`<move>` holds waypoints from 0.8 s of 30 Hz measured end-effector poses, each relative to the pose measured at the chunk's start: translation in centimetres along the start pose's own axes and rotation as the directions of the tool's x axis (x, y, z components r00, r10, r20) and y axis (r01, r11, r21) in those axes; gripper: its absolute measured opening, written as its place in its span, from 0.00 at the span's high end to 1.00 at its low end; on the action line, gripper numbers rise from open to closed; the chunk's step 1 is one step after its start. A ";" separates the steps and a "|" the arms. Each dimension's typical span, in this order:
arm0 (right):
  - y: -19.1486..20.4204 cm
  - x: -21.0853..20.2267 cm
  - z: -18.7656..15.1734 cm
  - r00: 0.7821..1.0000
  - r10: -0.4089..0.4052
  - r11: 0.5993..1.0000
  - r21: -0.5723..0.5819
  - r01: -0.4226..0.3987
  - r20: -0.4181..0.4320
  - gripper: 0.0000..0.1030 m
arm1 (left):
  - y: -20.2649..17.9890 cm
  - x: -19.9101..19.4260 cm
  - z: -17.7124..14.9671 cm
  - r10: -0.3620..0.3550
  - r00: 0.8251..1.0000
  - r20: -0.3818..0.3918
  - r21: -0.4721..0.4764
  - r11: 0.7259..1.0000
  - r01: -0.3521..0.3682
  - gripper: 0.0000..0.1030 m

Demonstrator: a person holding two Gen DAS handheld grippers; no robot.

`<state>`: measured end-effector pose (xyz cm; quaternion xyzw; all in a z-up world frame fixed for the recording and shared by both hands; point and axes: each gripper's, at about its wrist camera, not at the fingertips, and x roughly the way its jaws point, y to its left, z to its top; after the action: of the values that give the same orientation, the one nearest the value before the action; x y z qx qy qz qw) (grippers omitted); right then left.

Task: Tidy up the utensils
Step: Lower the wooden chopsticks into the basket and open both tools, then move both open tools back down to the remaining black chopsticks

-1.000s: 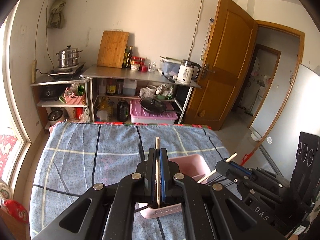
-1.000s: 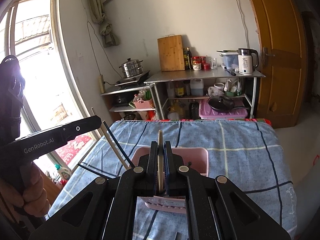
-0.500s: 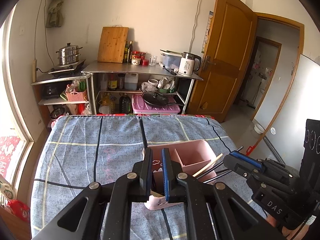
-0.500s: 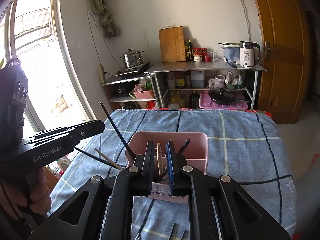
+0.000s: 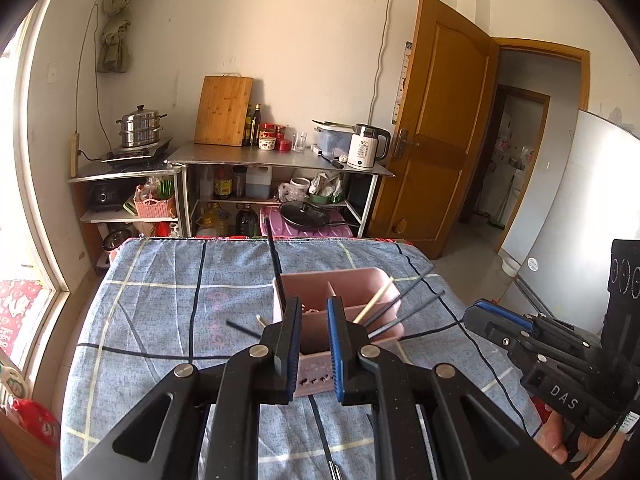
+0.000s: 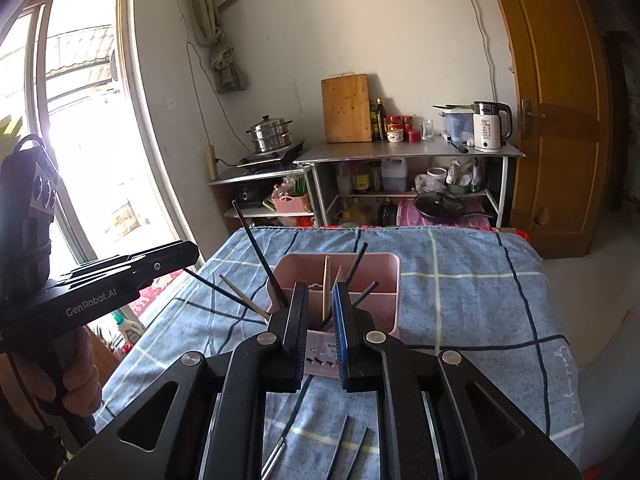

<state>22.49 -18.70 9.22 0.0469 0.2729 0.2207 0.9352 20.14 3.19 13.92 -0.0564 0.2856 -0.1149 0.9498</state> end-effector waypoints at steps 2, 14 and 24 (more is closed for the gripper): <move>-0.1 -0.8 -0.7 1.000 -0.004 1.000 0.001 0.004 0.002 0.88 | -0.4 -0.8 -1.1 -0.015 1.000 0.003 -0.003 1.000 0.015 0.88; -1.7 -3.6 -7.0 0.998 -0.025 0.997 0.065 0.028 -0.058 0.88 | -1.9 -3.1 -8.0 -0.044 0.998 -0.041 -0.011 0.999 0.044 0.88; -1.8 -4.5 -12.1 0.991 -0.031 0.994 0.098 0.043 -0.127 0.88 | -2.6 -4.2 -13.5 -0.046 0.996 -0.073 -0.016 0.999 0.045 0.88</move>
<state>13.38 -22.72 0.83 0.0751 0.3428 0.1917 0.9165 8.73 1.14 5.43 -0.0655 0.3195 -0.1366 0.9354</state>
